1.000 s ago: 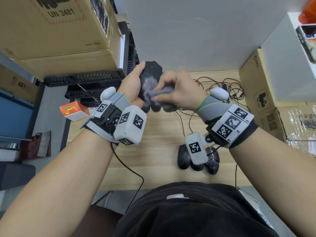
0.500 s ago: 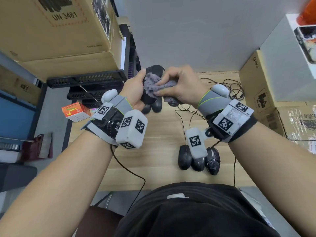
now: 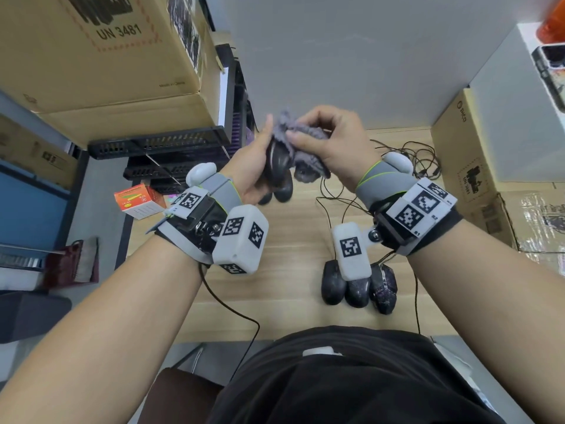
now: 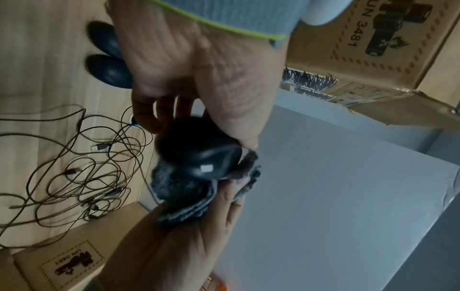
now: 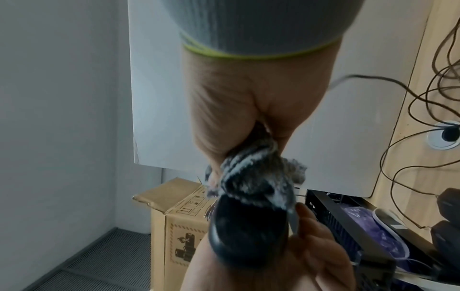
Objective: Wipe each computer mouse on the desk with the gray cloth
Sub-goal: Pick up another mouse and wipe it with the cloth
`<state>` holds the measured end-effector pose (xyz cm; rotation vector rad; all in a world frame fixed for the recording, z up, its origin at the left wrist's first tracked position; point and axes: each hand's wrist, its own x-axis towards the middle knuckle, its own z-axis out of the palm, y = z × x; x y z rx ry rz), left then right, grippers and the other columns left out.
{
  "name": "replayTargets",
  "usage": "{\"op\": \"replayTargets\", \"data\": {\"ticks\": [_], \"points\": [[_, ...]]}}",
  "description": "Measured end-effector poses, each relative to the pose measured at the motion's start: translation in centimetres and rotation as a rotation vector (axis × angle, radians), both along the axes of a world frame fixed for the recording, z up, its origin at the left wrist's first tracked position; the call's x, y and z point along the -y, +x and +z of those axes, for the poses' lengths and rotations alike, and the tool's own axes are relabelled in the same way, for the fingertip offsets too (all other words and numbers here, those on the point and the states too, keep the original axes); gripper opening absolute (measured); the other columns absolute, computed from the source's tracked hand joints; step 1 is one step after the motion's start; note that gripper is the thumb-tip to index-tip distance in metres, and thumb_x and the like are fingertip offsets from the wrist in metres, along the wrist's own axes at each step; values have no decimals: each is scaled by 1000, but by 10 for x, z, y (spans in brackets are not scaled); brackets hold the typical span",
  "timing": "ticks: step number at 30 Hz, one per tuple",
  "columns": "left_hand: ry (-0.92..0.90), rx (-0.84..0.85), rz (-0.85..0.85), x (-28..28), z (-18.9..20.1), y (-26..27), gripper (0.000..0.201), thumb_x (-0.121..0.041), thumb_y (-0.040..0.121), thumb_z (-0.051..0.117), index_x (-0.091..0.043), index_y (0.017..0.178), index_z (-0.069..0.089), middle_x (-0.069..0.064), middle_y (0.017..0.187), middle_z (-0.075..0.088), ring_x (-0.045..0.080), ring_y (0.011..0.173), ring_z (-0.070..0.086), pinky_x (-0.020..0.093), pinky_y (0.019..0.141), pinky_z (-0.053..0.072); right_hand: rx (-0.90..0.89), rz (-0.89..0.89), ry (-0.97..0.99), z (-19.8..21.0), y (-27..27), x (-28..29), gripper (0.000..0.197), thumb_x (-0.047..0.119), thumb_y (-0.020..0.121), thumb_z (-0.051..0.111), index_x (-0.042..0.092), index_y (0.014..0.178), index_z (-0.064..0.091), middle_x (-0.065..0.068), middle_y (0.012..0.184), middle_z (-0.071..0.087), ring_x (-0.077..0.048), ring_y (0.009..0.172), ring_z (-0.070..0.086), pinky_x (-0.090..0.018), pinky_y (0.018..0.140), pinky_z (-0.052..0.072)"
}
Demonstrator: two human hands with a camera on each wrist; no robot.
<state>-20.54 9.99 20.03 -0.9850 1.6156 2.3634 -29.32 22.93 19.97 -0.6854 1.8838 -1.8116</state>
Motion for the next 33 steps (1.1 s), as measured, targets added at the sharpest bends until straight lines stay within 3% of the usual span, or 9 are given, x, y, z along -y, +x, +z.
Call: {"op": "replayTargets", "data": {"ticks": [4, 8, 10, 12, 16, 18, 23, 29, 33], "points": [[1, 16, 17, -10, 3, -5, 67, -62, 100, 42, -6, 135, 58, 13, 102, 64, 18, 64, 55, 23, 47, 45, 3, -65, -43, -4, -4, 2, 6, 19, 86, 70, 12, 86, 68, -4, 79, 67, -13, 73, 61, -33, 74, 53], [151, -10, 75, -6, 8, -6, 60, -56, 103, 40, -4, 128, 56, 19, 103, 63, 22, 52, 66, 24, 40, 49, -105, 231, 64, -2, 10, -4, 8, 12, 81, 77, 12, 88, 75, 1, 81, 68, -16, 70, 66, -27, 66, 51], [277, -13, 97, 0, 10, -3, 63, -55, 105, 32, -2, 123, 61, 22, 112, 69, 29, 73, 74, 35, 54, 61, -191, 384, 163, 1, 12, -7, 13, 13, 75, 82, 13, 87, 77, -4, 85, 70, -27, 78, 67, -34, 73, 53], [307, -36, 80, 4, 11, -3, 63, -52, 107, 31, 0, 125, 60, 21, 124, 68, 33, 103, 72, 45, 81, 63, -188, 295, 188, -1, 5, -6, 14, 13, 74, 83, 12, 87, 78, -5, 83, 72, -18, 75, 66, -31, 76, 53], [201, -17, 79, -7, 12, -8, 60, -50, 108, 29, -9, 142, 54, 14, 133, 66, 32, 123, 62, 41, 90, 52, -149, -109, 143, -6, -11, 3, 12, 15, 76, 80, 20, 82, 71, 6, 75, 68, -6, 69, 59, -25, 73, 52], [211, -27, 139, -8, 10, -12, 61, -49, 108, 28, -7, 146, 49, 15, 138, 62, 34, 120, 62, 41, 95, 50, -192, -63, 135, -5, -8, 5, 15, 13, 76, 80, 23, 81, 70, 9, 75, 66, -5, 70, 59, -23, 72, 50], [264, 4, 245, 5, 7, -10, 62, -48, 107, 36, 2, 140, 54, 22, 136, 62, 35, 114, 68, 48, 76, 63, -306, 402, 237, -5, 9, -1, 18, 17, 69, 86, 27, 79, 76, -7, 79, 69, -18, 77, 64, -28, 75, 50], [170, 36, 161, -4, 13, -3, 58, -51, 107, 32, -8, 138, 58, 15, 129, 69, 27, 78, 74, 30, 52, 56, -250, -13, 311, -17, -11, -4, 20, 21, 71, 82, 30, 74, 65, 6, 74, 65, -10, 66, 58, -37, 66, 55], [258, 45, 213, 2, 7, -2, 57, -50, 105, 41, -1, 130, 57, 21, 124, 66, 30, 88, 75, 37, 60, 61, -345, 295, 233, -2, 16, 3, 31, 20, 69, 83, 22, 90, 62, 11, 70, 58, -2, 60, 51, -19, 59, 43]]}}
